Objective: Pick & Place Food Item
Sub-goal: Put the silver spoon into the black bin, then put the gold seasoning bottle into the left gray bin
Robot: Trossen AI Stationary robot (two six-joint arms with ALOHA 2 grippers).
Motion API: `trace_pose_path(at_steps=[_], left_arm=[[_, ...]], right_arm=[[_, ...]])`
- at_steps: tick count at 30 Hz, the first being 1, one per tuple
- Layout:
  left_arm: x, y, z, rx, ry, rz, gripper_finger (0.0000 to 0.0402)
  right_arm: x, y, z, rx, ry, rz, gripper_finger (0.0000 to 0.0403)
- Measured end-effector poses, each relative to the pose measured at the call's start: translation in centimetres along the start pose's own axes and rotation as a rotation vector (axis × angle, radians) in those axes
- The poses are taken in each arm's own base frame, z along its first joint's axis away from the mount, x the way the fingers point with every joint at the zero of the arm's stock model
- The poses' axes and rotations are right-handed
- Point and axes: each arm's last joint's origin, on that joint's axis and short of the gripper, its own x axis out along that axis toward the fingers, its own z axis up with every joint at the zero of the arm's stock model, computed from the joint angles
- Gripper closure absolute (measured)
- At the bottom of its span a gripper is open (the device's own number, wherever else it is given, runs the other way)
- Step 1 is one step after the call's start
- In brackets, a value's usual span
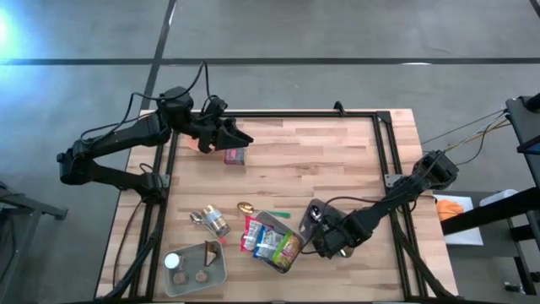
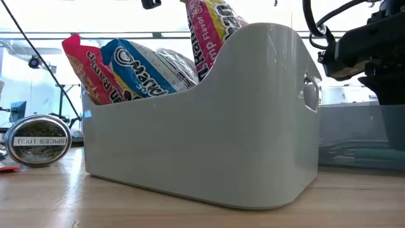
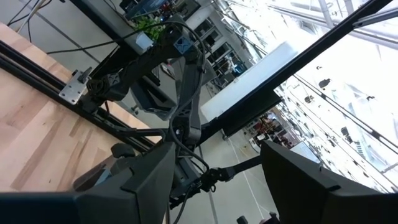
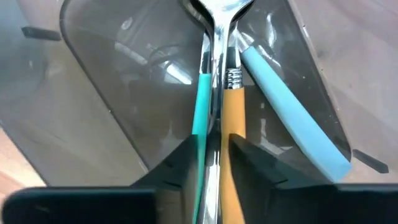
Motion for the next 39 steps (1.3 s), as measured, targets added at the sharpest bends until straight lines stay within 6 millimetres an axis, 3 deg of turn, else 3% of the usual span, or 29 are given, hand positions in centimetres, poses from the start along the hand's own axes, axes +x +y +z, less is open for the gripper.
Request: trace_pose_path(at_steps=[10, 16, 24, 30, 39], left_arm=[[0.0, 0.0, 0.0, 0.000, 0.006, -0.005, 0.0161], [0.0, -0.1, -0.1, -0.003, 0.032, -0.029, 0.0161], [0.0, -0.1, -0.3, -0.010, 0.080, -0.063, 0.0161], [-0.1, 0.5, -1.1, -0.059, 0.166, -0.033, 0.0161], [-1.4, -0.1, -2.0, -0.027, 0.211, 0.012, 0.0165]], right_arm=[[-0.1, 0.1, -0.1, -0.026, 0.024, 0.007, 0.0199], [-1.2, 1.0, 0.0, -0.072, 0.028, 0.025, 0.0154], [-4.8, 1.4, 0.4, -0.172, 0.024, -0.103, 0.0147], [-7.7, 2.6, 1.0, -0.237, -0.016, -0.077, 0.0147], [-10.2, 3.7, 5.3, -0.307, -0.066, 0.013, 0.0147]])
